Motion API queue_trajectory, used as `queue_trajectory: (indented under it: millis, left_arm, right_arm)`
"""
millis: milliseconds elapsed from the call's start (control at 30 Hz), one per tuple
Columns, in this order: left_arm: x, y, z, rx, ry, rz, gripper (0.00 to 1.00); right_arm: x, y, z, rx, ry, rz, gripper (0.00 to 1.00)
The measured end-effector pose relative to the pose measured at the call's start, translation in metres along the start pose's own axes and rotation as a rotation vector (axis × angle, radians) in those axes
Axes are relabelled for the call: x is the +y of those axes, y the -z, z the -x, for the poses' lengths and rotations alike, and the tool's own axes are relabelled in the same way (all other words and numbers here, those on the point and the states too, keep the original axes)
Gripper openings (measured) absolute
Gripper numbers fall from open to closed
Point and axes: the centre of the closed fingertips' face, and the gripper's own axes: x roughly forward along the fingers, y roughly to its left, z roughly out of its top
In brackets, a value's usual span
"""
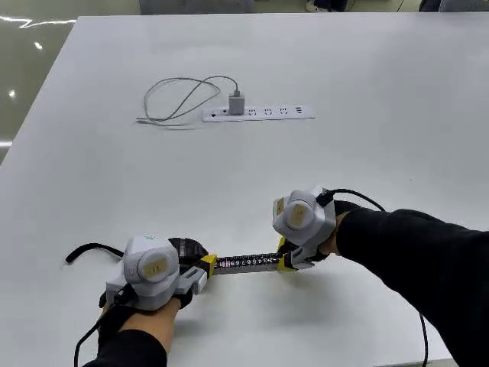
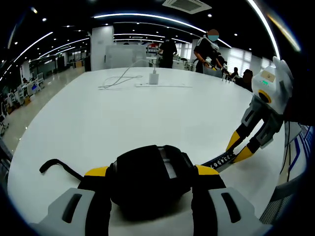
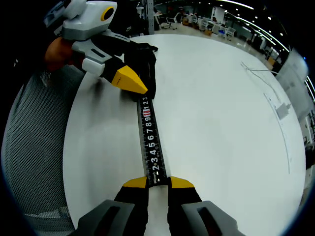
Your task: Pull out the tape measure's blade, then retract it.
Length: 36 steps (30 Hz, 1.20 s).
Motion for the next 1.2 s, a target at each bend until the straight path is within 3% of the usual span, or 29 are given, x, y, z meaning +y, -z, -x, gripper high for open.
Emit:
queue_trajectory:
  millis: [900, 1200]
  left_arm:
    - [0.000, 0.000, 0.001, -0.007, 0.018, -0.001, 0.62]
    - [0.001, -0.001, 0.001, -0.005, 0.033, 0.012, 0.61]
  right_arm:
    - [0.002, -0.012, -0.005, -0.009, -0.002, 0.014, 0.10]
    - [0.002, -0.016, -0.007, -0.029, -0.025, 0.008, 0.10]
